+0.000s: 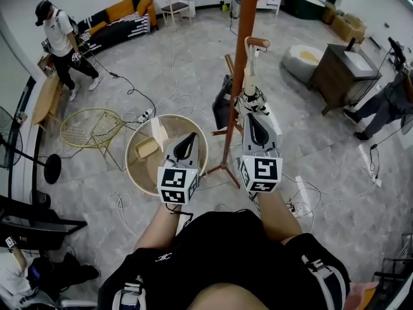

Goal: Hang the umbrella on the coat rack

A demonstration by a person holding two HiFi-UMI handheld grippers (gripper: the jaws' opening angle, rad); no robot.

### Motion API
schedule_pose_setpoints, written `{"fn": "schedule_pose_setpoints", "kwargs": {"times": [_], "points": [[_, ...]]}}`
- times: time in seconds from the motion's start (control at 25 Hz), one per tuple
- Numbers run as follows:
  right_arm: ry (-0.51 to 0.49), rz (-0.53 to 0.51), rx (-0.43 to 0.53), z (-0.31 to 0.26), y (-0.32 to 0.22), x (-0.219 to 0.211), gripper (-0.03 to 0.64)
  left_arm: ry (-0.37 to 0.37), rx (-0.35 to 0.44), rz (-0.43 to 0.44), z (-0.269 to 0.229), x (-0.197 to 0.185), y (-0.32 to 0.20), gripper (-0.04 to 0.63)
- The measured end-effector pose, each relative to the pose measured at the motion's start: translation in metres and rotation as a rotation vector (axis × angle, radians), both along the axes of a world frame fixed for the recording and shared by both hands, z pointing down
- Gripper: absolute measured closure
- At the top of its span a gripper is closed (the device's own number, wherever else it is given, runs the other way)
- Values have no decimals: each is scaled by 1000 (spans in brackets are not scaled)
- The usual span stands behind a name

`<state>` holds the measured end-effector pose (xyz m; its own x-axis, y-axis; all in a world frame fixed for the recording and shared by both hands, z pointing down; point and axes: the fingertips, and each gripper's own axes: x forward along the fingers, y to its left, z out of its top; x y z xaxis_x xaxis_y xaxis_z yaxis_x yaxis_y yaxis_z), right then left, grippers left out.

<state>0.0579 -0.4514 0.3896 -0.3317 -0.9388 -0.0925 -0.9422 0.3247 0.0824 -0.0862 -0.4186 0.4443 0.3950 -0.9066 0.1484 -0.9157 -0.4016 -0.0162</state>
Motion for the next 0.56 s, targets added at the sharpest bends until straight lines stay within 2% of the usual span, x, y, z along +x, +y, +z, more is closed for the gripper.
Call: {"fn": "schedule_pose_setpoints", "kwargs": {"times": [0.56], "points": [[-48, -29, 25, -6, 5, 2, 603, 0, 0, 11, -4, 3, -2, 577]]}}
